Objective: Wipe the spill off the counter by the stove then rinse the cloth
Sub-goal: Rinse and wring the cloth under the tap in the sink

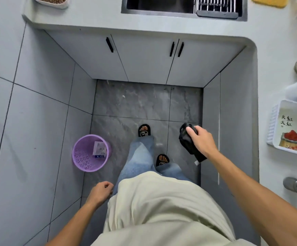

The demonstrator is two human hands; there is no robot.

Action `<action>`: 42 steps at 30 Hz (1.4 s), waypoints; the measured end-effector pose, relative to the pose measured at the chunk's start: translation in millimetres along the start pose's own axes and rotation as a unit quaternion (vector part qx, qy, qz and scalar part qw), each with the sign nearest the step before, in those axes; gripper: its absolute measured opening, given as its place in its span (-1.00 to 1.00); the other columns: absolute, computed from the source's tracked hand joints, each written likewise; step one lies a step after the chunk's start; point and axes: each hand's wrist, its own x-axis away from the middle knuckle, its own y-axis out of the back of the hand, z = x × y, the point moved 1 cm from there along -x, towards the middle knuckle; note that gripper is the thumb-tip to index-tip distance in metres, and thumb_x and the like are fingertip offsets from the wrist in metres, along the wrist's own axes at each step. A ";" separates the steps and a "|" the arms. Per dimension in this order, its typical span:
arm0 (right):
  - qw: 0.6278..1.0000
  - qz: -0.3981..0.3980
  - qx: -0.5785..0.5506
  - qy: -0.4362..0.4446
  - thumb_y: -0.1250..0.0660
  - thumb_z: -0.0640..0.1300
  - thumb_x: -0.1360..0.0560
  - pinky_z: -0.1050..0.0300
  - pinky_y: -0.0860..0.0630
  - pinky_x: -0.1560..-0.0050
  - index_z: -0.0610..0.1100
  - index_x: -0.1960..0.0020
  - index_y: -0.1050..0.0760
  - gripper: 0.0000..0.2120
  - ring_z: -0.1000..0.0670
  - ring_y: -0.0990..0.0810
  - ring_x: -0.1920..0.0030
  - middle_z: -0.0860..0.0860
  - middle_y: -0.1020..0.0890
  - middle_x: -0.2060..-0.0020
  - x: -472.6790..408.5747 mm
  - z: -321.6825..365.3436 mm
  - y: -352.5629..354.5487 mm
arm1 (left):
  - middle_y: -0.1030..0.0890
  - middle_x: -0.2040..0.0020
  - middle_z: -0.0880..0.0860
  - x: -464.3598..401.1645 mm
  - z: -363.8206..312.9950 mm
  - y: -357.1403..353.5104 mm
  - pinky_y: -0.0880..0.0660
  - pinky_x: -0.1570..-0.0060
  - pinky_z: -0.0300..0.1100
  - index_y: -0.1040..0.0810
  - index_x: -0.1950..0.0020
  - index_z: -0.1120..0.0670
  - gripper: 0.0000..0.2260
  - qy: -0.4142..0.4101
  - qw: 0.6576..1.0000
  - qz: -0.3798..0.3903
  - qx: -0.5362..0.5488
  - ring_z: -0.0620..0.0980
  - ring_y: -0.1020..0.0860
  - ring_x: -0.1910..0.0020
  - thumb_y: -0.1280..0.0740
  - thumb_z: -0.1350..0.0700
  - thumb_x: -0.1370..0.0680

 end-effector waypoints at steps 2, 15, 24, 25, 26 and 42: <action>1.000 0.003 0.004 -0.003 -0.19 0.24 -0.64 0.02 -0.43 0.18 -0.18 0.16 -0.43 -0.51 -0.03 -0.56 0.19 -0.03 -0.61 0.28 -20.2 20.0 1.3 | -0.75 0.11 0.08 -16.8 -19.8 23.8 -0.44 0.17 -0.12 -0.67 0.10 0.20 -0.73 0.003 1.000 0.001 0.008 -0.01 -0.57 0.21 -0.28 0.09 -0.67; 0.983 0.013 0.018 -0.185 -0.21 0.21 -0.66 -0.02 -0.46 0.14 -0.14 0.15 -0.51 -0.55 -0.14 -0.61 0.10 -0.04 -0.66 0.21 -50.9 -1.6 23.3 | -0.78 0.13 -0.08 -102.4 -281.2 192.5 -0.57 0.06 -0.11 -0.70 0.02 -0.06 -0.83 -0.132 0.985 -0.032 0.106 -0.03 -0.73 0.13 -0.32 -0.01 -0.65; 0.977 0.009 -0.019 -0.210 -0.20 0.21 -0.67 0.05 -0.43 0.22 -0.22 0.12 -0.49 -0.51 -0.06 -0.59 0.16 -0.10 -0.65 0.22 -133.1 26.7 67.1 | -0.76 0.12 -0.16 -143.1 -399.1 248.0 -0.63 -0.11 -0.08 -0.68 0.00 -0.15 -0.83 -0.182 0.982 -0.034 0.047 -0.07 -0.74 0.05 -0.28 -0.06 -0.64; 0.979 0.008 -0.025 -0.201 -0.20 0.21 -0.66 0.04 -0.42 0.21 -0.21 0.15 -0.47 -0.51 -0.08 -0.58 0.17 -0.09 -0.64 0.23 -150.1 40.6 74.2 | -0.75 0.10 -0.16 -147.0 -403.2 252.4 -0.63 -0.13 -0.06 -0.67 0.00 -0.15 -0.82 -0.177 0.983 -0.032 0.029 -0.06 -0.73 0.02 -0.27 -0.06 -0.65; 0.981 0.007 -0.029 -0.191 -0.20 0.21 -0.66 0.03 -0.41 0.20 -0.20 0.17 -0.44 -0.51 -0.11 -0.57 0.17 -0.09 -0.62 0.24 -167.0 55.4 81.1 | -0.74 0.09 -0.17 -150.5 -405.1 256.6 -0.61 -0.14 -0.06 -0.67 0.00 -0.15 -0.81 -0.170 0.985 -0.029 0.008 -0.05 -0.72 0.00 -0.26 -0.06 -0.66; 1.000 0.029 -0.007 -0.001 -0.22 0.22 -0.65 0.03 -0.30 0.30 -0.03 0.30 -0.28 -0.54 0.02 -0.43 0.32 0.07 -0.46 0.40 -344.4 289.5 132.1 | -0.69 0.12 -0.04 -174.6 -372.2 309.1 -0.46 0.14 -0.10 -0.54 0.17 -0.02 -0.77 -0.018 1.000 0.010 -0.015 0.02 -0.49 0.15 -0.22 0.01 -0.66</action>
